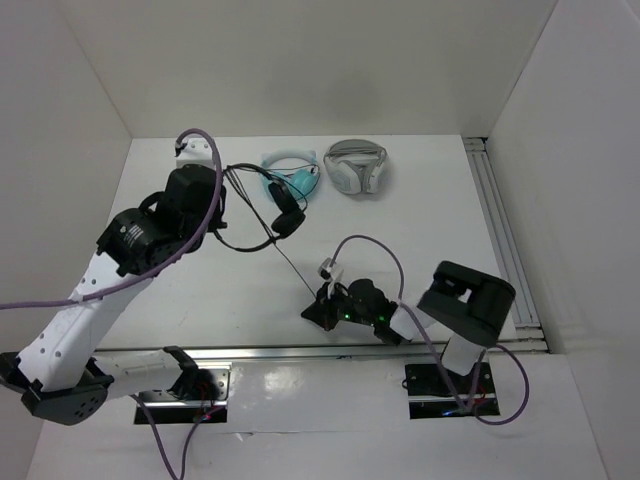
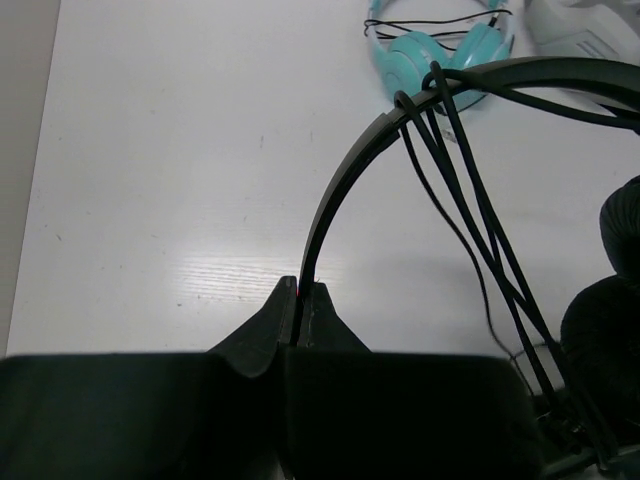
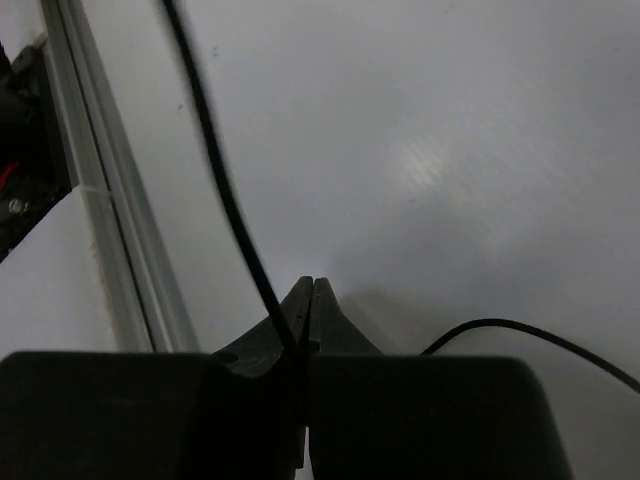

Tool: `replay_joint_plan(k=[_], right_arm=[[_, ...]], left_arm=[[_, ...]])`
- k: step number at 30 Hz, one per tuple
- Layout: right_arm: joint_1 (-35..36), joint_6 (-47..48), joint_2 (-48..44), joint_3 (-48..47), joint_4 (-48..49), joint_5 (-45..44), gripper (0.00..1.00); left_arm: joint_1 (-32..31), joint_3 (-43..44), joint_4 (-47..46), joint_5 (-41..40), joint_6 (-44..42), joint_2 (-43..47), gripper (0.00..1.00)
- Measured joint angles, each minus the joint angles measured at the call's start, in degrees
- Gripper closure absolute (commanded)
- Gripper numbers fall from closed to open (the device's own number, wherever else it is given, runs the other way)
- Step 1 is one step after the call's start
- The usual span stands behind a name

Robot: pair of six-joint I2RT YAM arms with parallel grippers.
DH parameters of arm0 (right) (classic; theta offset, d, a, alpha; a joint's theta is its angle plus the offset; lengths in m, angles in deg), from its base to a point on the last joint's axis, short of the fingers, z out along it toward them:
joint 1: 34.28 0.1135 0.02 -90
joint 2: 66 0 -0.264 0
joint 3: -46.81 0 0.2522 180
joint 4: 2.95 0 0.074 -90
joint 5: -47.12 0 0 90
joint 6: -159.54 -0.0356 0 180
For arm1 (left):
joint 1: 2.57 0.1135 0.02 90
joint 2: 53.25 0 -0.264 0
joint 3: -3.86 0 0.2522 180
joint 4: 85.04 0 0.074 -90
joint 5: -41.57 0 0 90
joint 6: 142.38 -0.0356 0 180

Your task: Wrap the headphones

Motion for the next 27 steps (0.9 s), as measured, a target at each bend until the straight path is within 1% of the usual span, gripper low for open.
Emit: replay_joint_plan(k=[3, 7, 10, 15, 19, 22, 25, 27], right_arm=[[7.23, 1.31, -8.07, 1.03, -5.01, -6.05, 1.0], [18.51, 3.28, -21.53, 0.96, -13.94, -17.49, 1.0], [26.67, 5.29, -29.16, -1.16, -23.74, -26.43, 1.0], [36.81, 9.25, -34.99, -10.16, -41.33, -40.68, 1.0], [41.4, 12.9, -37.68, -18.88, -53.57, -51.08, 1.0], [41.83, 15.5, -37.97, -24.92, -60.59, -58.03, 1.0], [41.81, 18.45, -38.93, -27.43, -64.78, -63.69, 1.0], [41.81, 20.65, -40.59, -27.61, -66.82, -66.69, 1.0]], left_arm=[[5.35, -1.75, -2.51, 2.32, -1.4, -1.25, 1.0], [11.41, -5.05, -5.99, 4.57, -2.75, -2.69, 1.0], [12.98, -7.69, -7.58, 5.18, -2.91, -3.67, 1.0], [12.57, -11.63, -9.18, 7.21, -4.44, -5.77, 1.0], [10.99, -16.06, -10.08, 10.08, -5.86, -6.84, 1.0], [9.44, -19.58, -10.23, 12.5, -6.99, -6.78, 1.0], [6.73, -22.69, -10.47, 14.62, -7.98, -6.05, 1.0], [3.43, -24.94, -11.02, 15.5, -8.68, -4.55, 1.0]])
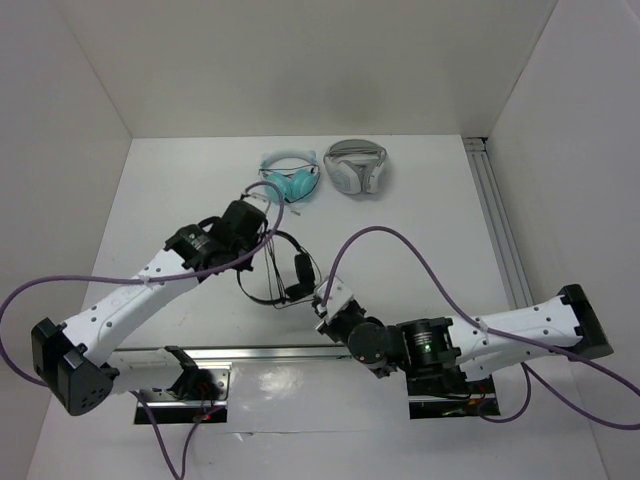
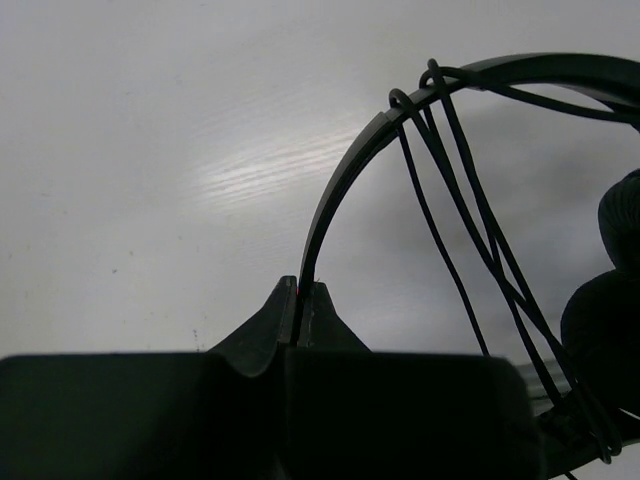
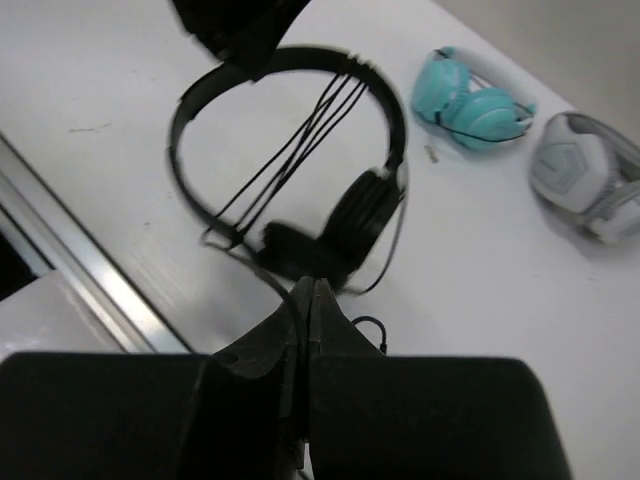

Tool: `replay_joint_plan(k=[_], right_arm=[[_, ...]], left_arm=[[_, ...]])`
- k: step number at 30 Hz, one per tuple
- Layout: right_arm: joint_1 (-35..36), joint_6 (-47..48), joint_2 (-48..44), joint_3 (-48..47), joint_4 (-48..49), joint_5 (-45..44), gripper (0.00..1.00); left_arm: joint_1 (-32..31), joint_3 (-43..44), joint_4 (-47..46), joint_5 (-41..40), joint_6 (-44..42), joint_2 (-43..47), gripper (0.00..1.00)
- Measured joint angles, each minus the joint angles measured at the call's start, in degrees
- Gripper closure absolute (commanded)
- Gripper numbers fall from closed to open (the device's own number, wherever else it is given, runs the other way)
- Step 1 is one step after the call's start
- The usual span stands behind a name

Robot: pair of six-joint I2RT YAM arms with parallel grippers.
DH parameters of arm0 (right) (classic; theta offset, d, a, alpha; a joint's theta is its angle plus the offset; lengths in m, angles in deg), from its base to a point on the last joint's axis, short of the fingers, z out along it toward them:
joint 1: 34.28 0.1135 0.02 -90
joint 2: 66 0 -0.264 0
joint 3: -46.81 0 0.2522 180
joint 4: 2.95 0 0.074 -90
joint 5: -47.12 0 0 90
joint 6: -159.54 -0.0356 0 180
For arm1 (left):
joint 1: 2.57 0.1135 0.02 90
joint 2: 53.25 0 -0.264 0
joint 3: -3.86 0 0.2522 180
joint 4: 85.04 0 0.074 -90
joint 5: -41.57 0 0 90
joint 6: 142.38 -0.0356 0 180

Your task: Wrap the headphones

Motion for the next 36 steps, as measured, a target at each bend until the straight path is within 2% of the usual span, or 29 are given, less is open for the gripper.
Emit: replay_joint_plan(k=[7, 14, 22, 29, 35, 36], right_arm=[[-0.76, 7.1, -6.38, -0.37, -1.11, -5.46, 1.0], [-6.21, 10.67, -6.23, -0.7, -1.77, -3.67, 0.98], [-15.82, 11.56, -6.38, 2.25, -0.42, 6.69, 0.89], [-23.06, 11.17, -6.1, 6.38, 3.26, 20.85, 0.88], [-28.0, 8.35, -4.85, 10.05, 10.93, 31.85, 0.88], [-28.72, 7.69, -4.59, 11.15, 12.22, 33.51, 0.85]], left_arm=[[-15.23, -4.02, -1.36, 3.5, -2.23, 5.38, 1.0], [-28.17, -3.41, -1.44, 3.93, -2.32, 5.22, 1.0], [-31.41, -1.4, 2.73, 5.35, -1.66, 9.84, 1.0], [-31.58, 0.35, 5.92, 8.2, -3.17, 13.92, 1.0], [-31.61, 0.63, 7.21, 9.03, -3.52, 13.97, 1.0], [-31.61, 0.9, 7.45, 9.03, -3.8, 13.97, 1.0]])
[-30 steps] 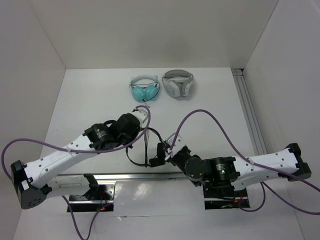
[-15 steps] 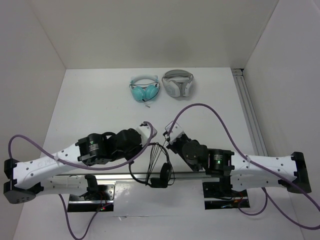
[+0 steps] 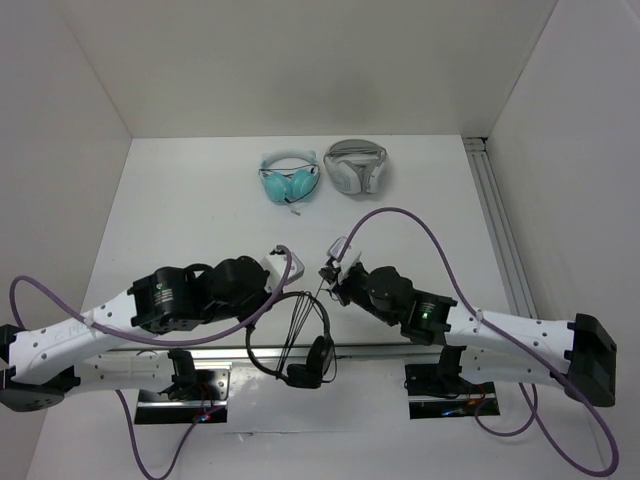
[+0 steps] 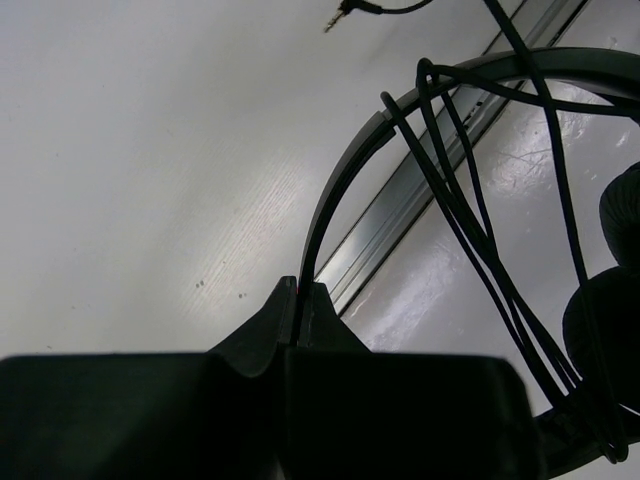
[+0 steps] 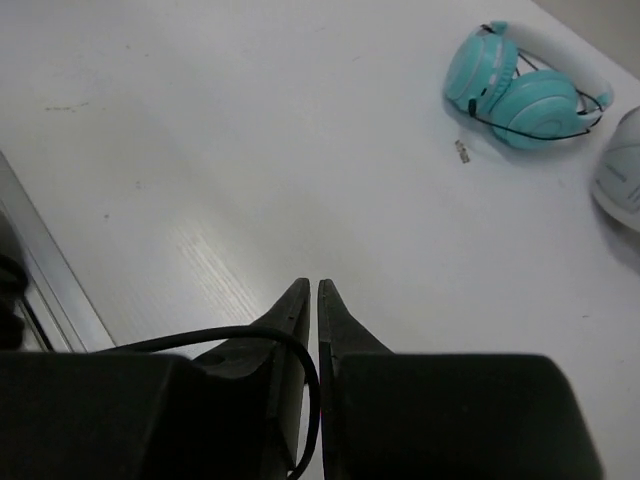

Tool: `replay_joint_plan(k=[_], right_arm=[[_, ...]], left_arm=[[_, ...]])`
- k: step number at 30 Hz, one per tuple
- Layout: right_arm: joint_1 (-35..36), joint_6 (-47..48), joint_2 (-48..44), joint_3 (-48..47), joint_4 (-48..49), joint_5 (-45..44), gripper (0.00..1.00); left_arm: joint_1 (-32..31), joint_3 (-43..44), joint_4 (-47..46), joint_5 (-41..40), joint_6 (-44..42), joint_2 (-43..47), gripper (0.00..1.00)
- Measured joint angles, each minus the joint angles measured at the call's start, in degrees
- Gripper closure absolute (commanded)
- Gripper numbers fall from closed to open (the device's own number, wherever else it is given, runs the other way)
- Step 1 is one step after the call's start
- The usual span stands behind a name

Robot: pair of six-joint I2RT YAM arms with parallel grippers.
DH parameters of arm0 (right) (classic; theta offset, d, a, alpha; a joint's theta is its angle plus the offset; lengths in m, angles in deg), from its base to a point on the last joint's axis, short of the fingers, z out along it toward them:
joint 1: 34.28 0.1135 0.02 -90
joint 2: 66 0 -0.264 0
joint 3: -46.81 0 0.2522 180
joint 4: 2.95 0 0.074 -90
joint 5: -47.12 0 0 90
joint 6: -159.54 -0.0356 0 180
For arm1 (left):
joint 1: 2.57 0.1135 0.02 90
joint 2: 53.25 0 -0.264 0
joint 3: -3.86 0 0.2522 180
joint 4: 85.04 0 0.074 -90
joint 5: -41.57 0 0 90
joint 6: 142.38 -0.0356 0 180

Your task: Wrap the headphones

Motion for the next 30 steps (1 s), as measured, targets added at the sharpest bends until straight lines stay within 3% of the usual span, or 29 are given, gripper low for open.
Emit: replay_joint_plan(k=[4, 9, 13, 23, 27, 30], right_arm=[[-4.39, -3.41, 1.97, 5.27, 5.95, 7.08, 0.79], [-10.05, -8.33, 7.76, 10.16, 15.5, 15.91, 0.81], [-10.45, -11.21, 11.74, 11.78, 21.86, 19.89, 0.82], [-10.69, -15.8, 16.57, 14.21, 33.68, 23.45, 0.88], [-10.69, -16.65, 16.57, 15.39, 35.76, 24.3, 0.96], [-10.69, -17.38, 15.96, 16.13, 36.85, 25.2, 0.96]], left_arm=[[-0.04, 2.19, 0.76, -0.04, -0.52, 0.0, 1.0], [-0.15, 4.74, 0.85, -0.04, -0.52, 0.0, 1.0], [-0.2, 5.73, 0.92, -0.48, -0.42, -0.68, 1.0], [-0.24, 9.09, 2.58, -7.74, 1.99, -3.48, 1.0], [-0.26, 11.06, 3.45, -13.53, 4.76, -3.76, 1.0], [-0.26, 12.22, 5.51, -18.93, 7.45, -3.76, 1.0]])
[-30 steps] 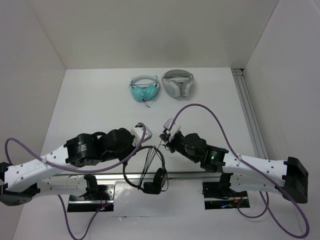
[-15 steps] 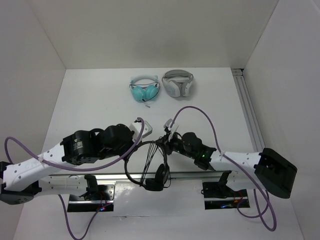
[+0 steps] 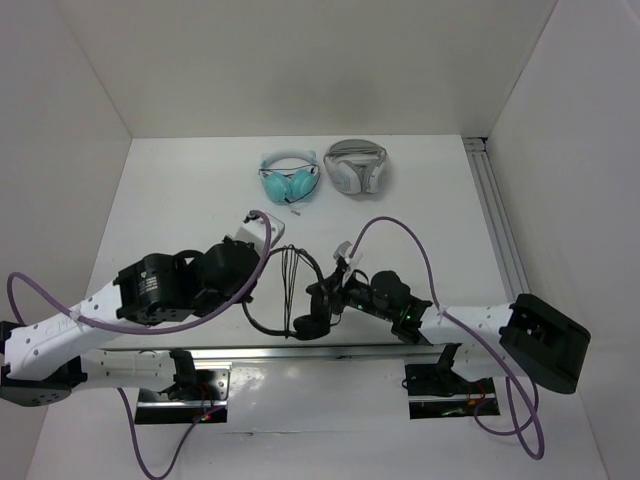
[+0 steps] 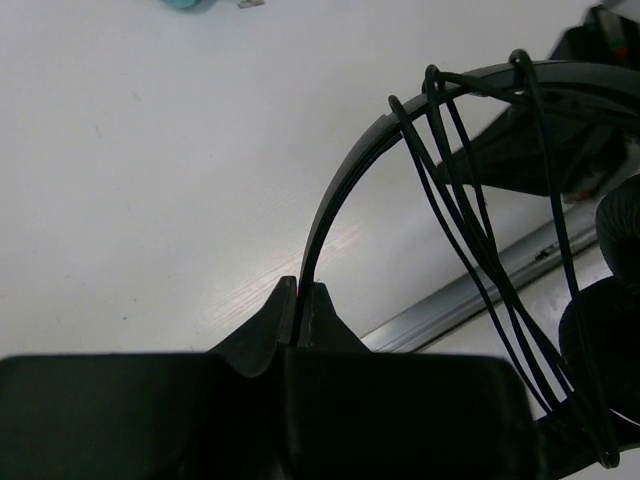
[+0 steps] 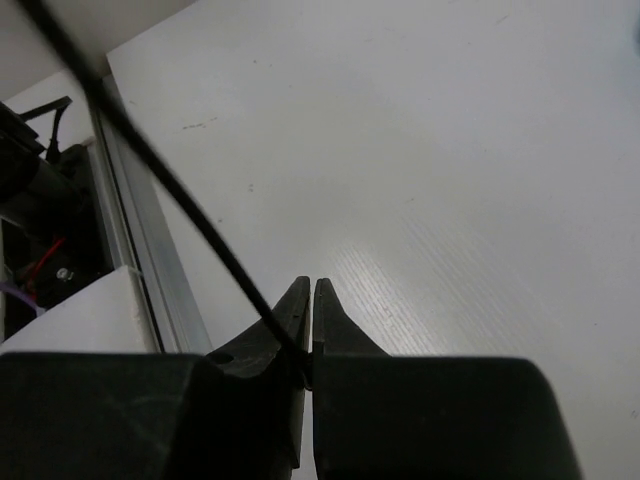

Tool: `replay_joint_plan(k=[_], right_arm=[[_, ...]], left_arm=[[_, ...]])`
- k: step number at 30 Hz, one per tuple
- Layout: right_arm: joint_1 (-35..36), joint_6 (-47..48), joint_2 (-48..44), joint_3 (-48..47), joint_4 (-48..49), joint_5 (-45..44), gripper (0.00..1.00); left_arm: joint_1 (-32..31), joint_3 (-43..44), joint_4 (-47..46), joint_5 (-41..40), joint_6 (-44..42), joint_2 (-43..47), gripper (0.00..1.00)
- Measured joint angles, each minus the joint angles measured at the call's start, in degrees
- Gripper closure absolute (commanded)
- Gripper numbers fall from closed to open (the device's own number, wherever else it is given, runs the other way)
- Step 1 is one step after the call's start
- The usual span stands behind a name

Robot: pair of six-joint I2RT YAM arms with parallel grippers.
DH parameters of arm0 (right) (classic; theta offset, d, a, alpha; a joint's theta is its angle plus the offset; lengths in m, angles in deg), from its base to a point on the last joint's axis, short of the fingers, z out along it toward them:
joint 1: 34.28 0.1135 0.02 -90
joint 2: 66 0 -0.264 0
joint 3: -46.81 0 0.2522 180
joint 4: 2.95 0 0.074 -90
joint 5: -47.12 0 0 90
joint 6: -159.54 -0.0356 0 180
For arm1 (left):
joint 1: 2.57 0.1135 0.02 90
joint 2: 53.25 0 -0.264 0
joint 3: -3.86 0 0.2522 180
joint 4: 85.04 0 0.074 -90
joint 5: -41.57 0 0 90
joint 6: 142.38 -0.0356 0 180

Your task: Wrap the headphones

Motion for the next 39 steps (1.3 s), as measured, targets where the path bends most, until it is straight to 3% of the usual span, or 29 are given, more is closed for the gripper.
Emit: replay_joint_plan(k=[7, 12, 13, 20, 31, 39], right_arm=[[0.31, -3.76, -5.68, 5.88, 4.33, 2.45, 0.9], [2.64, -4.42, -8.87, 6.56, 3.89, 2.62, 0.89], [3.04, -4.42, -9.22, 6.56, 3.85, 2.56, 0.95], [3.41, -3.98, -11.21, 6.56, -0.15, -0.55, 0.99], [3.56, 0.2, -20.35, 5.18, -15.26, -20.85, 1.0], [2.58, 0.85, -20.74, 1.88, -21.9, -33.24, 1.0]], left_arm=[[0.0, 0.37, 0.63, -8.11, 6.27, 0.0, 1.0], [0.02, -4.35, -6.38, -10.54, 7.3, 0.74, 1.0], [0.02, -5.62, -7.58, -10.6, 7.28, 0.76, 1.0], [0.07, -7.85, -11.78, -9.81, 6.95, -1.42, 1.0], [0.07, -7.56, -12.2, -5.7, 6.69, -1.86, 1.0], [0.0, -7.74, -9.51, -0.57, 6.14, 2.82, 1.0]])
